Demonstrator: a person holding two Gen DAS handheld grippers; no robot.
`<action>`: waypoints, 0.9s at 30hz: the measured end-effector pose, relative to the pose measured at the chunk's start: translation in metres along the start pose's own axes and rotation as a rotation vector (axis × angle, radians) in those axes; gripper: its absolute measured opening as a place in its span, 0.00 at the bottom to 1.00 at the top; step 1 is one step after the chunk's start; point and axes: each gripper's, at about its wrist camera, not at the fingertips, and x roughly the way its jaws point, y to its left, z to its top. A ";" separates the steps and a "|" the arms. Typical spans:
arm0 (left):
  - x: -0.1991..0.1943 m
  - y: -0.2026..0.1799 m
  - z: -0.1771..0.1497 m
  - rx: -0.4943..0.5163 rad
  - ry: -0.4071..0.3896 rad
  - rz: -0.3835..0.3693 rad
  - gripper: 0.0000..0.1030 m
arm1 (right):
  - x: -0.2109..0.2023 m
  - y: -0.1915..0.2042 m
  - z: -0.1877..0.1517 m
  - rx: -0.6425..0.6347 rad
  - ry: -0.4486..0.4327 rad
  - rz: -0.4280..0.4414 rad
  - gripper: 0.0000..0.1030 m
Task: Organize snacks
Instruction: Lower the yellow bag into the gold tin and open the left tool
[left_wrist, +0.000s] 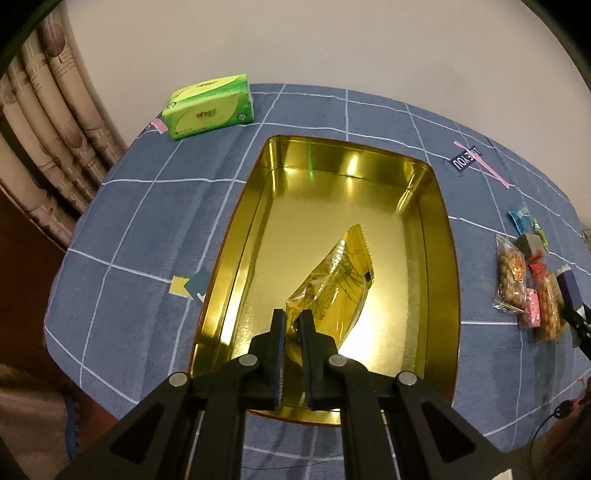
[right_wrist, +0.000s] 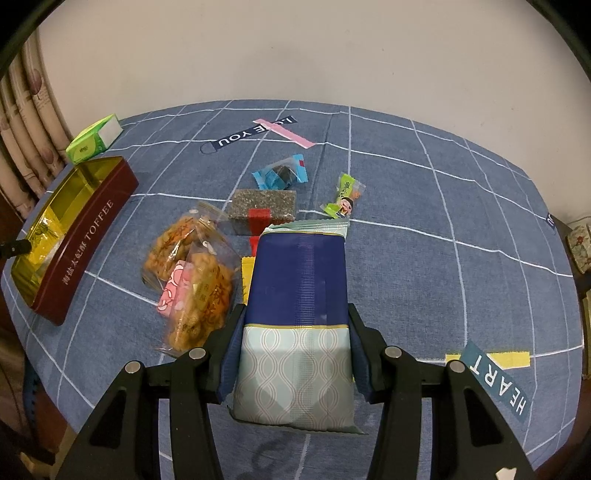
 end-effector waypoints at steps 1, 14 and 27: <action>0.000 0.000 -0.001 0.001 0.002 0.005 0.08 | 0.000 0.000 0.001 0.000 -0.001 0.000 0.45; 0.016 0.008 -0.011 -0.028 0.048 0.044 0.12 | -0.009 0.004 0.008 0.005 -0.024 -0.024 0.45; 0.004 0.002 -0.016 -0.012 0.019 0.067 0.42 | -0.017 0.012 0.017 0.042 -0.035 -0.023 0.45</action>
